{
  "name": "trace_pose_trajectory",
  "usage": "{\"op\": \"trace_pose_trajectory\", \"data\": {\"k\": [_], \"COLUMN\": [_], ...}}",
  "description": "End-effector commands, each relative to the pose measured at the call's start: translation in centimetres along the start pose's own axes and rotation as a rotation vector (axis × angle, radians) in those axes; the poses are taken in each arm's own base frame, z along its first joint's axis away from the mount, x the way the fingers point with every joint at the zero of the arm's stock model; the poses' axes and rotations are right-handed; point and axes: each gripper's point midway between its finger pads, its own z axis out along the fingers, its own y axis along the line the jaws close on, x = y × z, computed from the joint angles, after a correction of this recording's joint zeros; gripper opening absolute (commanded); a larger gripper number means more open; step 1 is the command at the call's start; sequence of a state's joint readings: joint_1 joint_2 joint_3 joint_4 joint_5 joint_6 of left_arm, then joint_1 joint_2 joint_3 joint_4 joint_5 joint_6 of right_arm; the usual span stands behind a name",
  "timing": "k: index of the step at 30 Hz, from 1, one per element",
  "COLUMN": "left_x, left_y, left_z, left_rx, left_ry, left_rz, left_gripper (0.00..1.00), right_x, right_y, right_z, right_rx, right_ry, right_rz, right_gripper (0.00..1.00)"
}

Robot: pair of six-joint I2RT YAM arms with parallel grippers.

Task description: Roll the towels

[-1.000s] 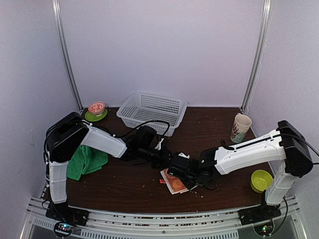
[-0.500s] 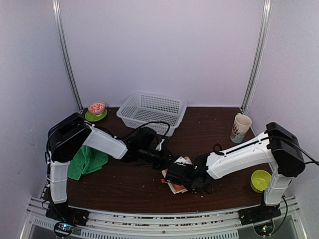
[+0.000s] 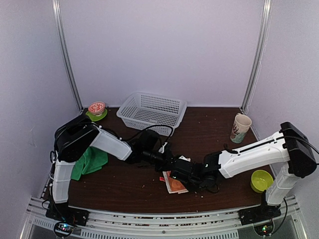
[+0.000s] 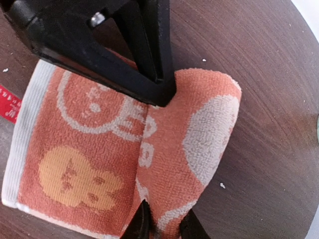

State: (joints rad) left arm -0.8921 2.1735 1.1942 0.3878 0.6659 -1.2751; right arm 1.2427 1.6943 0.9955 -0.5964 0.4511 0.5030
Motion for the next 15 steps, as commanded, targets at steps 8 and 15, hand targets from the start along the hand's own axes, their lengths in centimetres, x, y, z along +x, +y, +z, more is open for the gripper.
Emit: {"op": "trace_pose_trajectory", "data": {"k": [8,15], "left_x": [-0.2,-0.2], "left_y": [1.0,1.4], "left_z": [0.9,1.2], "left_rx": [-0.014,-0.022], "left_ry": [0.0,0.003], "left_rz": [0.007,0.001], "left_gripper": [0.07,0.06], "right_x": [-1.6,-3.1], "right_y": [2.7,-0.3], "right_z": [-1.5,-2.9], "right_rx": [-0.269,-0.343], "right_ry": [-0.036,-0.047], "right_rz": [0.08,0.291], "right_gripper": [0.26,0.48]}}
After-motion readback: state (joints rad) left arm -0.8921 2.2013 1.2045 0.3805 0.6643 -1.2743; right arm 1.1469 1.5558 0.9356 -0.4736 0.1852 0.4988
